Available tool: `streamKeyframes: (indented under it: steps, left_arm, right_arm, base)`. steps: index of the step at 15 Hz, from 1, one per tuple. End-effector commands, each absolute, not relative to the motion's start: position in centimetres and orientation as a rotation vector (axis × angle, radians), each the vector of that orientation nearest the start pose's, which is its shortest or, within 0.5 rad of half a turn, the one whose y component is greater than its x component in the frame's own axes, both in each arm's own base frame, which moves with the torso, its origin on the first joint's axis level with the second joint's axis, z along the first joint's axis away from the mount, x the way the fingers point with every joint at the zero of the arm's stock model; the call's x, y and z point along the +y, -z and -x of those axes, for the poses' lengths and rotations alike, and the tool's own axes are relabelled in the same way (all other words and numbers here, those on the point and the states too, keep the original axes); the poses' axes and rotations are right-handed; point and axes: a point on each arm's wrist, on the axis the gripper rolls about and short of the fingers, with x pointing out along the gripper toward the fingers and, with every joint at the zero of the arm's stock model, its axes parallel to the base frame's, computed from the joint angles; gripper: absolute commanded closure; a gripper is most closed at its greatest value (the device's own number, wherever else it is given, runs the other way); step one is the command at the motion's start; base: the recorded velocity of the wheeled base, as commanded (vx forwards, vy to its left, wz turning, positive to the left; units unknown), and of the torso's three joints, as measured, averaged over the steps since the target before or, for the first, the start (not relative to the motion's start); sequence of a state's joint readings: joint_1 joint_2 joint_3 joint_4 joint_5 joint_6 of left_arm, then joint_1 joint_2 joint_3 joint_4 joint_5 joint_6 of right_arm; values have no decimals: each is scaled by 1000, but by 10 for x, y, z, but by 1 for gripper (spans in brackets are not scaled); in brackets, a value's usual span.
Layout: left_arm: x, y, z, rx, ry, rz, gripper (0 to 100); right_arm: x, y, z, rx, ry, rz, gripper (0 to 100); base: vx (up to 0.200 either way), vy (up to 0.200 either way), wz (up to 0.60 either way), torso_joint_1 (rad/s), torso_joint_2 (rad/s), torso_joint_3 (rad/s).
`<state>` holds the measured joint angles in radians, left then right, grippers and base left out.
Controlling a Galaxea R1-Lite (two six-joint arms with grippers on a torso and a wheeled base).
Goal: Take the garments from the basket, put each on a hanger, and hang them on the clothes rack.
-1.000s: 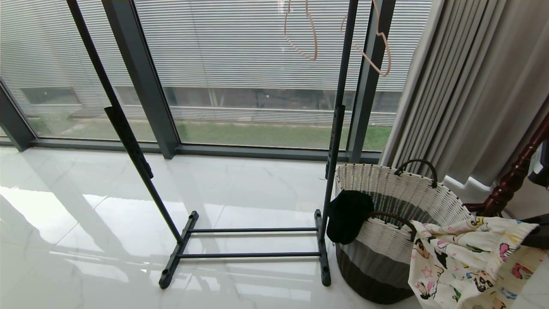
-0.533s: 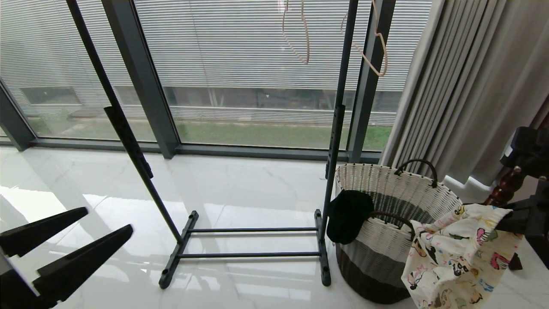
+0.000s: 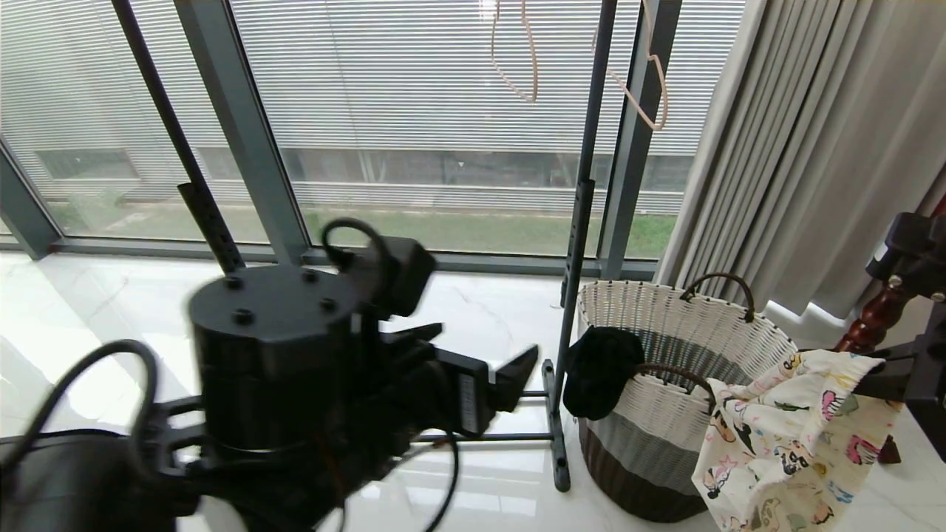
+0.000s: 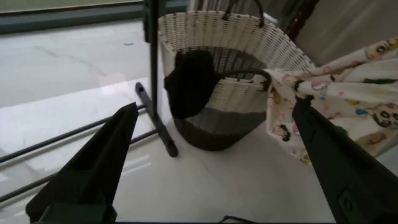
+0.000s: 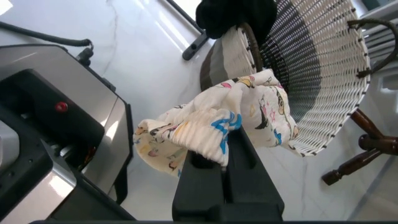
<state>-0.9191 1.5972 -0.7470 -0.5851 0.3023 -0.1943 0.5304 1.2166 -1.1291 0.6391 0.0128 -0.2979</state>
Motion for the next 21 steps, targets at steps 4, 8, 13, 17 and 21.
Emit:
streamKeyframes:
  steps: [4,8,13,17,21]
  left_arm:
    - [-358,-128,-158,361,812,-70,0]
    - [-392,-100,-170,382,921,-110,0]
    - [-410,-57,-207,393,894,-189,0]
    - [-425,-41,-214,390,898,-188,0]
    - [-412,-21,-212,437,891,-288,0]
  right_arm:
    - [78,-273,-132,637,-623,452,100]
    - [78,-274,-132,631,-615,425,100]
    - [79,-278,-130,602,-642,419,100]
    - [83,-279,-125,588,-674,428,100]
    - [83,-280,-126,584,-674,427,100]
  base:
    - [0,0,0,0,0,0]
    - [0,0,0,0,0,0]
    - [0,0,0,0,0,0]
    - [0,0,0,0,0,0]
    - [0,0,0,0,0,0]
